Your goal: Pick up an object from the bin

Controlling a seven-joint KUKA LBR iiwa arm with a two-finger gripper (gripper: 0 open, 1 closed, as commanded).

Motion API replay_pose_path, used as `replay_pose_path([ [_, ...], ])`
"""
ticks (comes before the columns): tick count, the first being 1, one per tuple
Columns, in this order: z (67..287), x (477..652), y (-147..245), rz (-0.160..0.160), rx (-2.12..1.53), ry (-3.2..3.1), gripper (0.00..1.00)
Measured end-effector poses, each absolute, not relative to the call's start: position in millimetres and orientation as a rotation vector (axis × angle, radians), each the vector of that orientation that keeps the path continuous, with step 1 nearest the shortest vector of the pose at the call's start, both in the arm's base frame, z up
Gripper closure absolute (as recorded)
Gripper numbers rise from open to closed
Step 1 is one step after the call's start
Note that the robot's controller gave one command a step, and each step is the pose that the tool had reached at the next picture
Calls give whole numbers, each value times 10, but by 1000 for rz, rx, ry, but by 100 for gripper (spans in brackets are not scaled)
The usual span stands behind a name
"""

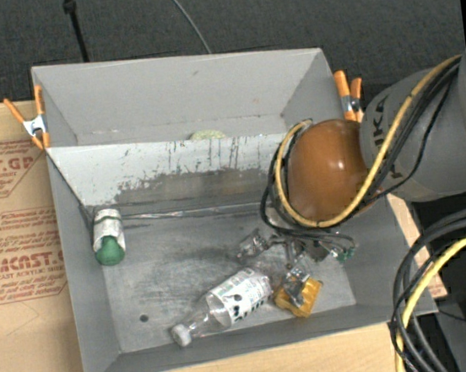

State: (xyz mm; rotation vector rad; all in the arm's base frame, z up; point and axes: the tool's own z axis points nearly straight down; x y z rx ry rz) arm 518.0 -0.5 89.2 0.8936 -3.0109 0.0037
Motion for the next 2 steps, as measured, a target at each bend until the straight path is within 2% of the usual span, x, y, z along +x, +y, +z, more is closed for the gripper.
replay_pose_path([
  [1,823,5060,418,15,1063,-2961,0],
  [2,769,4908,-99,9,1452,-2815,100],
])
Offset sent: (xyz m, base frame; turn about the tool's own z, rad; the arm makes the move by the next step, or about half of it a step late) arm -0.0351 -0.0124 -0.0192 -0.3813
